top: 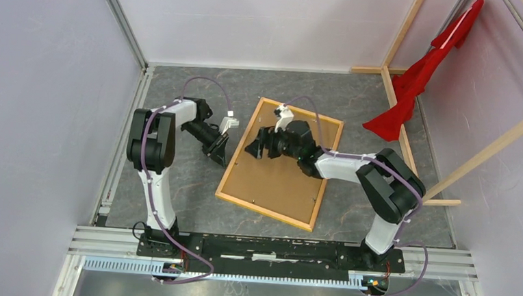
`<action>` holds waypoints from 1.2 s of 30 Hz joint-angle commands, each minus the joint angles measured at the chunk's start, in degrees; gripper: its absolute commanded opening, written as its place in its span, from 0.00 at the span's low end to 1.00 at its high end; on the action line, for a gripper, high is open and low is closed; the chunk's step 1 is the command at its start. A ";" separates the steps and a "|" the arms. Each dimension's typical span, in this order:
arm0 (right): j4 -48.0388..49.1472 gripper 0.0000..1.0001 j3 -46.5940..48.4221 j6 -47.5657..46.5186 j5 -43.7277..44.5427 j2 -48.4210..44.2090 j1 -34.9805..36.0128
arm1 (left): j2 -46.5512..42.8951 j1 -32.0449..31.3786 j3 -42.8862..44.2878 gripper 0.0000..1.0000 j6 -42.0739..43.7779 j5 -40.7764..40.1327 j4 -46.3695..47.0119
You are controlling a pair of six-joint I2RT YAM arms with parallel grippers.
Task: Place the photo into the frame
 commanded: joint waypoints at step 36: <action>-4.21 0.85 30.52 -2.73 -6.99 27.34 -11.95 | 11.79 0.20 15.14 0.29 -10.32 7.87 4.67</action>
